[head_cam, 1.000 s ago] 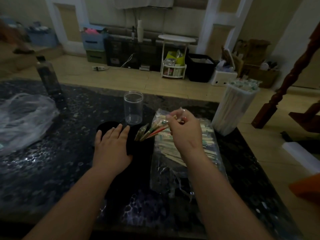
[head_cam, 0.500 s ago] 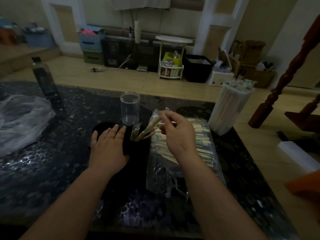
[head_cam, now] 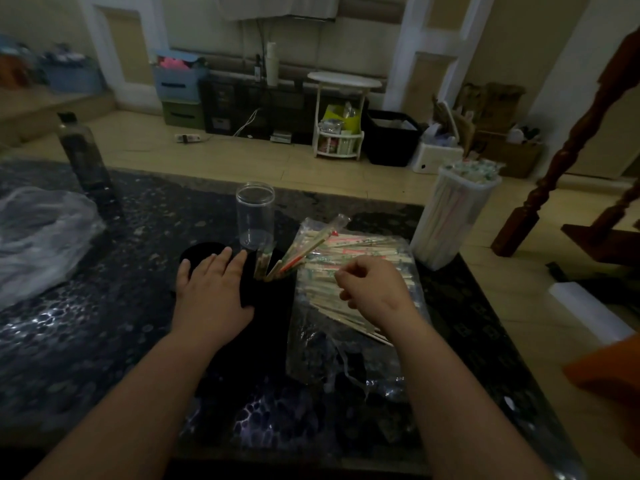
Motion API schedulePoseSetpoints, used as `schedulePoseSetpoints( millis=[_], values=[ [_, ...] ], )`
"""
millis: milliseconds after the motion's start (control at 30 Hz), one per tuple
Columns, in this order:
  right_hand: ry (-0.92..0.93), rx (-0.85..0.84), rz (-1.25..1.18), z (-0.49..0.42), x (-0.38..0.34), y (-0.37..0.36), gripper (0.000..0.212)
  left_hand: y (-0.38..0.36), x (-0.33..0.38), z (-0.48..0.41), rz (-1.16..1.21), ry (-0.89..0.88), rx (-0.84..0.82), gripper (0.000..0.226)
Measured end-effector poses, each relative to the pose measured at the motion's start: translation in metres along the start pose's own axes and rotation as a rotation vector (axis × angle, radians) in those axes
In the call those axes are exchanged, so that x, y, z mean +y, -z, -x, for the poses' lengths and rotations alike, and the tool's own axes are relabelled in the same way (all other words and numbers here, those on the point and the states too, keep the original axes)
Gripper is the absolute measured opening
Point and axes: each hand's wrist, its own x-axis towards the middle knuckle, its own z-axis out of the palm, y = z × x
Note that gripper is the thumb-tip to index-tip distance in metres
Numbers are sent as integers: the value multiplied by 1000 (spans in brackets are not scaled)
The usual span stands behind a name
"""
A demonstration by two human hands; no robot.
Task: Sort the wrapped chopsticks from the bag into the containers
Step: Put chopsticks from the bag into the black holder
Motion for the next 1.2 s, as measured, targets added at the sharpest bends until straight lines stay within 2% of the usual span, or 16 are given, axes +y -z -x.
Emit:
schedulePoseSetpoints(
  millis=[100,267,367,500,733,800,900,933,1067,1200],
  values=[
    [-65,-116,82,5,-2,11,15,1,1,1,-8,1,0,91],
    [-184,-421,242,15,-3,18,17,1,0,2,-4,-1,0,92],
    [-203,-457,341,15,1,17,22,0,0,1,2,3,5,92],
    [-141,-509,648,9,9,9,25,-2,0,1,-5,7,8,93],
    [-181,-627,852,15,21,-13,31,-3,-1,0,-12,2,8,93],
    [-225,-610,885,16,30,-19,40,-2,-1,0,-11,2,7,92],
    [-273,-509,892,16,45,-22,70,-2,-1,1,-12,3,8,92],
    [-259,-454,882,16,50,-22,74,-2,-1,1,-15,4,3,92],
    [-124,-195,849,7,72,-23,52,-1,-1,0,-17,6,0,92],
    [-167,-159,815,1,87,-21,47,-2,0,0,-17,2,9,92]
  ],
)
